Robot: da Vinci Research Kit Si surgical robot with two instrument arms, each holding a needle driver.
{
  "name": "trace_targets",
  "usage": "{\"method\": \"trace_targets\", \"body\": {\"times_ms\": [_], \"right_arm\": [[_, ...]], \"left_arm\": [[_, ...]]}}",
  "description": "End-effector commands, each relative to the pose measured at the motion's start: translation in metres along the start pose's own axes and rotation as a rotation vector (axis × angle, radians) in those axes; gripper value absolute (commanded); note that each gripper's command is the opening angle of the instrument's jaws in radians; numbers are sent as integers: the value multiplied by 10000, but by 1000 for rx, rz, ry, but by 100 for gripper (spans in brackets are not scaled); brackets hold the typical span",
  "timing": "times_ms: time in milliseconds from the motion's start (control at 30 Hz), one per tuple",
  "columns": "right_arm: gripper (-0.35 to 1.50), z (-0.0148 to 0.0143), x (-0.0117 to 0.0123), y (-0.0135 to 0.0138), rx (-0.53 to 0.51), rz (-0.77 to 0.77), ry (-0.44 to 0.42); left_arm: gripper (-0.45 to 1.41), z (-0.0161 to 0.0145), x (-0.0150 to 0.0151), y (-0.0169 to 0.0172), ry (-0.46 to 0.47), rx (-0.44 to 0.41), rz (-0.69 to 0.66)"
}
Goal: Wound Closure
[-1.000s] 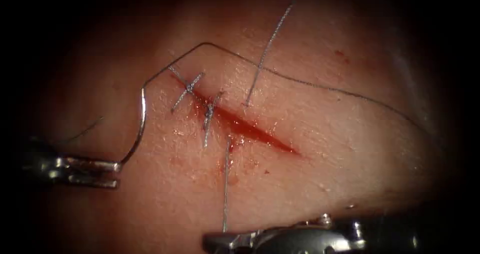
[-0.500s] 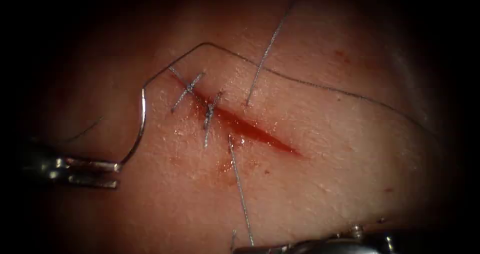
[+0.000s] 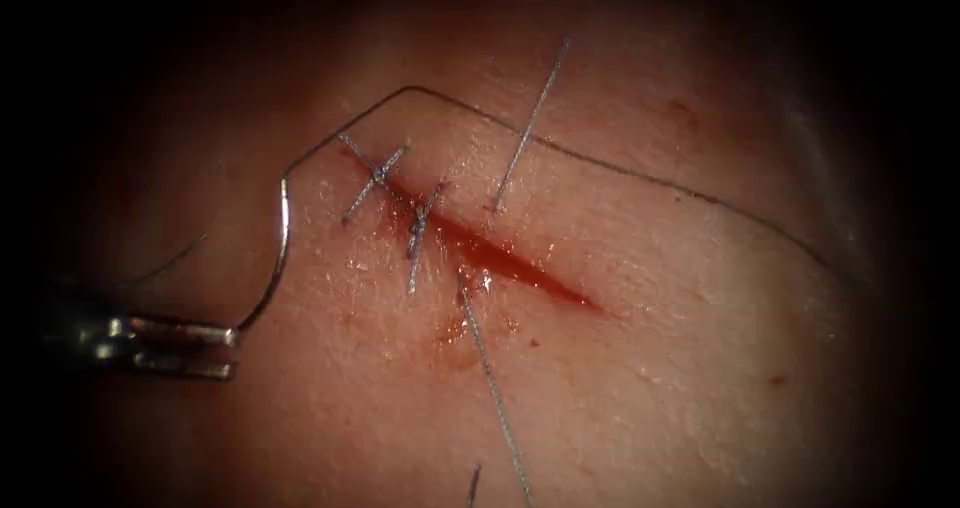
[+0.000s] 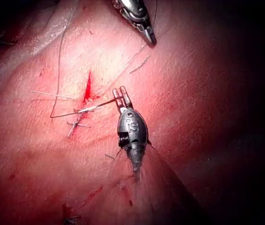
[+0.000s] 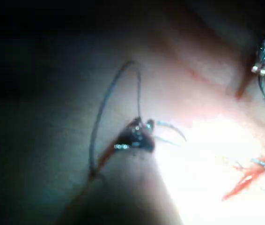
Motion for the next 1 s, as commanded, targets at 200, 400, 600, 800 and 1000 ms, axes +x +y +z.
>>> {"method": "trace_targets", "body": {"times_ms": [200, 400, 600, 800, 1000], "right_arm": [[148, -18, -3, 51, -156, 91, 23], [148, -56, -16, 54, -81, 160, 70], [145, -76, -26, 71, -145, 181, 83], [145, -74, -37, 85, -223, 203, 53], [143, -71, -38, 88, -256, 218, 52]], "left_arm": [[-45, 5, -6, 4, 1, -2, -3], [-45, 5, -1, -34, -76, 87, -5], [-45, 12, -10, -110, -159, 164, 35], [-45, 11, -42, -174, -228, 202, 43], [-45, 3, -83, -220, -295, 219, 65]]}}
